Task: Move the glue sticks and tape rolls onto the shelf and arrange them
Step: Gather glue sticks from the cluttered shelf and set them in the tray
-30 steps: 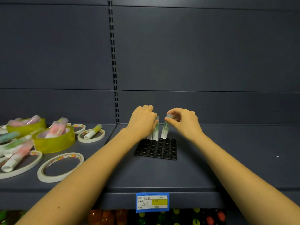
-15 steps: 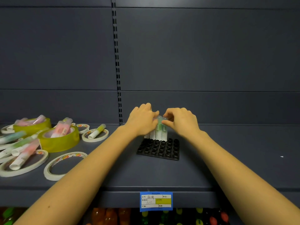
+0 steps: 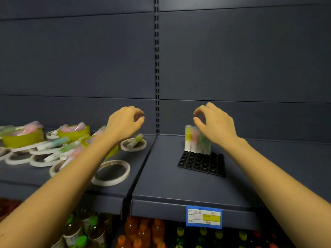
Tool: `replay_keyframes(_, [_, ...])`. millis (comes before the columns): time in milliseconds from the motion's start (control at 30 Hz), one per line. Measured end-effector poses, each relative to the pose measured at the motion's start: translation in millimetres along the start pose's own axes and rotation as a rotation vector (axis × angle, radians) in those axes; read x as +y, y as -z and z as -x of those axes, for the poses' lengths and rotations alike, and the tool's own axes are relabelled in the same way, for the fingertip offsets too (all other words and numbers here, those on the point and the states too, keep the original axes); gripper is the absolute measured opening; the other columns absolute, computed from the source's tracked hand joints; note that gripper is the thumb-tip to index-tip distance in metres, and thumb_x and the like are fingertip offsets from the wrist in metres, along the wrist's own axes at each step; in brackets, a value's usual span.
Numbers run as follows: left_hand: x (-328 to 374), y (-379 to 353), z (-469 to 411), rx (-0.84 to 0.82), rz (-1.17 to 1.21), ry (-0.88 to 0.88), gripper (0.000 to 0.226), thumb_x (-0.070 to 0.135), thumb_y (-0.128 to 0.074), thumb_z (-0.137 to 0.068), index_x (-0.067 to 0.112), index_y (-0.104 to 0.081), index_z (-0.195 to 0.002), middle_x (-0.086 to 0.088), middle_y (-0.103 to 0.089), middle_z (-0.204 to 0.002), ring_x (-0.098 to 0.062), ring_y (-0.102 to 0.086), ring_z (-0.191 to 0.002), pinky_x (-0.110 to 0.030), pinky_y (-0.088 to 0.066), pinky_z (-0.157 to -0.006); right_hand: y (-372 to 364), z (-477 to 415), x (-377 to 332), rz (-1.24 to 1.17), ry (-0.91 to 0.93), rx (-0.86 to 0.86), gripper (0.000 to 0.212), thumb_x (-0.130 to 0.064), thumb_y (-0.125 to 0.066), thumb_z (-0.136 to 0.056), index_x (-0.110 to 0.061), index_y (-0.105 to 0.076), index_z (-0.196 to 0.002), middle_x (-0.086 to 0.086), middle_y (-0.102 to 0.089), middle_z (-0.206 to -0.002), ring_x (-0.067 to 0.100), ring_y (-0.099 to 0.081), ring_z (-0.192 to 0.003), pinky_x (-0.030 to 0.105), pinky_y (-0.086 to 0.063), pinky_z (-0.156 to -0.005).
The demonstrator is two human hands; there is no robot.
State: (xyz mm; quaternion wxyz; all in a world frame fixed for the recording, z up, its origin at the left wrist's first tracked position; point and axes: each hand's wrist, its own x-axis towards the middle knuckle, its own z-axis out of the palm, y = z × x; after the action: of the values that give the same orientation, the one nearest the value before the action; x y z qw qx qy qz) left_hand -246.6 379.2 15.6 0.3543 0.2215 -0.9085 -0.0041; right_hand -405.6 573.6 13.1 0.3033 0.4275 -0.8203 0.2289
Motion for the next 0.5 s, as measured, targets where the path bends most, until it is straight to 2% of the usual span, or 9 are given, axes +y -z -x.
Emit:
replay_keyframes(167, [-51,21,16,0.035,-0.002,0.152,0.027,0.028,-0.05,-0.091,0.019,-0.067,-0.11,-0.003,-0.067,-0.109,-0.026,-0.06,-0.098,-0.034,-0.046,-0.076,-22,-12,-53,-0.127,0.051,-0.103,0.022,-0.028,-0.048,-0.093,-0.025,-0.059,-0.112,-0.005,-0.058,-0.103,0.02,-0.057,-0.091,0.029,-0.039,-0.068])
replay_keyframes(267, [-80,31,21,0.012,-0.015,0.171,0.025,0.028,-0.051,-0.09,0.02,-0.068,-0.107,-0.003,-0.068,-0.108,-0.026,-0.061,-0.098,-0.036,-0.049,-0.078,-37,-20,-90,-0.161,0.042,-0.169,0.02,-0.027,-0.049,-0.091,-0.027,-0.062,-0.106,-0.006,-0.062,-0.102,0.023,-0.059,-0.094,0.028,-0.039,-0.07])
replay_keyframes(367, [-108,39,22,0.004,-0.029,0.191,0.023,0.029,-0.052,-0.088,0.022,-0.068,-0.103,0.0,-0.068,-0.104,-0.027,-0.06,-0.097,-0.034,-0.045,-0.074,-52,-30,-127,-0.185,0.034,-0.242,0.019,-0.027,-0.049,-0.09,-0.028,-0.066,-0.099,-0.004,-0.067,-0.102,0.025,-0.06,-0.095,0.028,-0.04,-0.069])
replay_keyframes(500, [-144,45,23,-0.03,-0.036,0.184,0.024,0.03,-0.051,-0.089,0.023,-0.068,-0.103,0.0,-0.069,-0.104,-0.027,-0.061,-0.097,-0.033,-0.044,-0.074,-74,-42,-174,-0.232,0.009,-0.35,0.021,-0.032,-0.05,-0.092,-0.026,-0.068,-0.1,0.001,-0.068,-0.106,0.027,-0.06,-0.098,0.032,-0.043,-0.073])
